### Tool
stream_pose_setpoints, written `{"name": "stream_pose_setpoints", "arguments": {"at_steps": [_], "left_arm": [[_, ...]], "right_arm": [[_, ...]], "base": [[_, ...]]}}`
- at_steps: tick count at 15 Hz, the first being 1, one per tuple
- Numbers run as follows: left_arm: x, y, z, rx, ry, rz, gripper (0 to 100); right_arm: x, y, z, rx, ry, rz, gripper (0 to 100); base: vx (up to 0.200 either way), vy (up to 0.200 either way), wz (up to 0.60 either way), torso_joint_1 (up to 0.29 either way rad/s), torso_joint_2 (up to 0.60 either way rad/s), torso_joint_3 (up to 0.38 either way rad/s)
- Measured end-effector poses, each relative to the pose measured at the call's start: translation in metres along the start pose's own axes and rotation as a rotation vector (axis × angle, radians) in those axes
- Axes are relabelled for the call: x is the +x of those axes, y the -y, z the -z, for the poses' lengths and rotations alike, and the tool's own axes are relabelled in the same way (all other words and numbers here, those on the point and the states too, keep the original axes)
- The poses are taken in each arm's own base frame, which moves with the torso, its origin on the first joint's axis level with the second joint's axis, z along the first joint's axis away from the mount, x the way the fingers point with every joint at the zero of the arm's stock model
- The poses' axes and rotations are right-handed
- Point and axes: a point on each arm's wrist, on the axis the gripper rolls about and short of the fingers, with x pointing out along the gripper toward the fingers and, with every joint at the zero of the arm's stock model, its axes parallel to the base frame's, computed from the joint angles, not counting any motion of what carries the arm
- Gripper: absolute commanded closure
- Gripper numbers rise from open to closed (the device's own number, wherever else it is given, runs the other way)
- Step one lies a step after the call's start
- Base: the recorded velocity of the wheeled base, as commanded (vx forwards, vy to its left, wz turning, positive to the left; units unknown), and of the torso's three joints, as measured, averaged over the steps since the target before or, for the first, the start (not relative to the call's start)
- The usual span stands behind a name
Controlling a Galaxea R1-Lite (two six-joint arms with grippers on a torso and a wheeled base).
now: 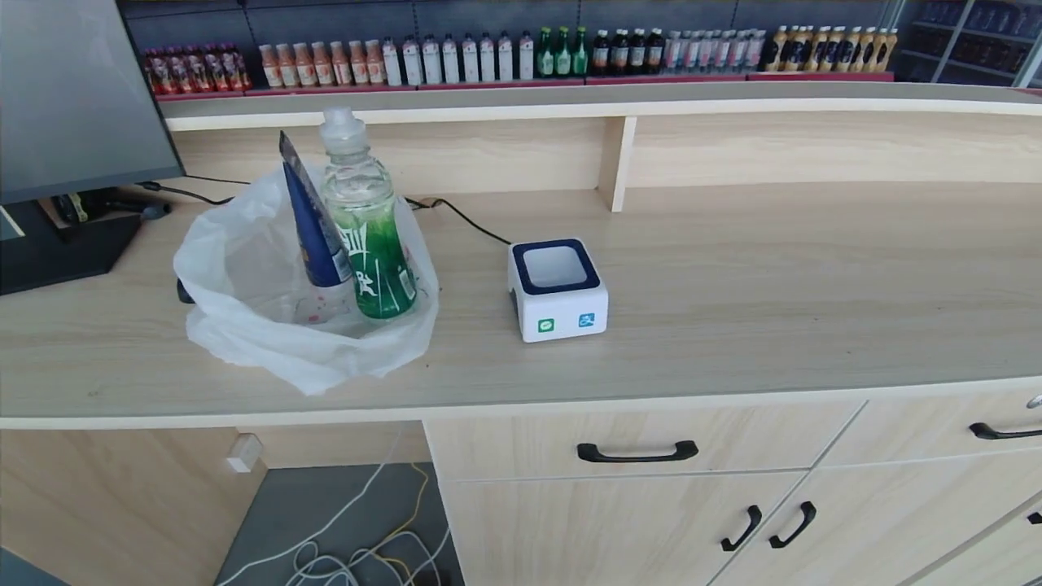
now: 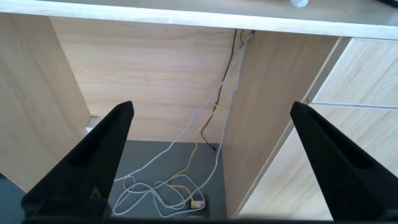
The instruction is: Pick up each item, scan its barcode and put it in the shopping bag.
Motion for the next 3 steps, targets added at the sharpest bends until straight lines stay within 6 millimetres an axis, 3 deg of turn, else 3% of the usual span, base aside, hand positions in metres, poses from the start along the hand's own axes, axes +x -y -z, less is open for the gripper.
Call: {"name": "stream_pose_setpoints", "arguments": {"at_steps": [3], "left_arm": [[0.0, 0.0, 0.0, 0.005, 0.0, 0.001, 0]], "right_arm": [[0.0, 0.0, 0.0, 0.001, 0.0, 0.001, 0]], "base": [[0.0, 0.0, 0.0, 0.0, 0.0, 0.0]]}}
